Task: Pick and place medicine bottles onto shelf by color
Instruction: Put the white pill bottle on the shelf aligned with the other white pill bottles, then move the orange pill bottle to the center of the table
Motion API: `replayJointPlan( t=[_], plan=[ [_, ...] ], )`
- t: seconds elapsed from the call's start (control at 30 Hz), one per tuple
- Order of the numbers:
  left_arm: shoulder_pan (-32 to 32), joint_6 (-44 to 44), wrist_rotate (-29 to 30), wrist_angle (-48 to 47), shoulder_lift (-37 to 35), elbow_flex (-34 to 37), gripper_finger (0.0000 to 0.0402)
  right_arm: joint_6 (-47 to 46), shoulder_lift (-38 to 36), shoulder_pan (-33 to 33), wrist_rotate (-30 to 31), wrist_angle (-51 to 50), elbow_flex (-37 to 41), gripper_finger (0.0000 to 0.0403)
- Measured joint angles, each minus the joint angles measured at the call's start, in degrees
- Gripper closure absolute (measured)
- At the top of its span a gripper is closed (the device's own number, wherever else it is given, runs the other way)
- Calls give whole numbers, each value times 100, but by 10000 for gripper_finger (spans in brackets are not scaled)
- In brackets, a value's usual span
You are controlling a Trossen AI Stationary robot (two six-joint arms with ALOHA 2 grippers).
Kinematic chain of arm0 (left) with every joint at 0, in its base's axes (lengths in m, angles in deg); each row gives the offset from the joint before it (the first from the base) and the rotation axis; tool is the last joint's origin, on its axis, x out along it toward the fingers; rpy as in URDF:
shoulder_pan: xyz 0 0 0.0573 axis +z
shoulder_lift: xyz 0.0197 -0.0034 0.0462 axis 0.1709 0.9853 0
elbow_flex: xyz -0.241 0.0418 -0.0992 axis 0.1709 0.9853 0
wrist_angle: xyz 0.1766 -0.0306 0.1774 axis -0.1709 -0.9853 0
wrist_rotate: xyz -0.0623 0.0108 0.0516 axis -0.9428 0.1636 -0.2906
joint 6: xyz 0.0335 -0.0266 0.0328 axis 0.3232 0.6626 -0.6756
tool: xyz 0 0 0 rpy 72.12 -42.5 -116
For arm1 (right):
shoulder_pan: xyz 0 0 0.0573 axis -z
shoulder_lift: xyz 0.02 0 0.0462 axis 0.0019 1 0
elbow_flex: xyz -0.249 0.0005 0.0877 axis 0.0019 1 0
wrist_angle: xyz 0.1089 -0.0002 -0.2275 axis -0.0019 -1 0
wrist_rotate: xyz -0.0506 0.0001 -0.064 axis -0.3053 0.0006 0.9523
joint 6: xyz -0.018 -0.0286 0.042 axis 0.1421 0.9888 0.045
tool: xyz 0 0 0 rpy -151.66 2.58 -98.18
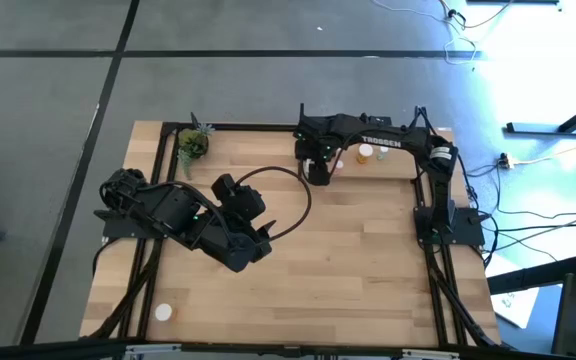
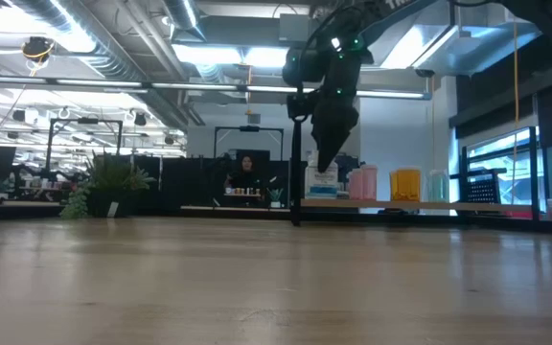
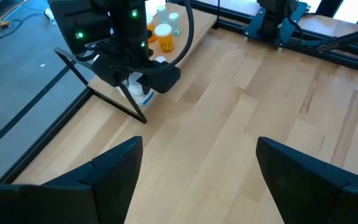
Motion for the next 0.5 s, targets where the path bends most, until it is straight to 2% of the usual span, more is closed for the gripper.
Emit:
replayJointPlan(
  t=[0.23, 0.5],
  plan=[
    [0, 0, -1, 0, 0, 0, 92, -10, 13, 1, 47, -3, 9, 157],
    [0, 0, -1, 0, 0, 0, 92, -38, 13, 0, 50, -5, -176, 151]
  ],
)
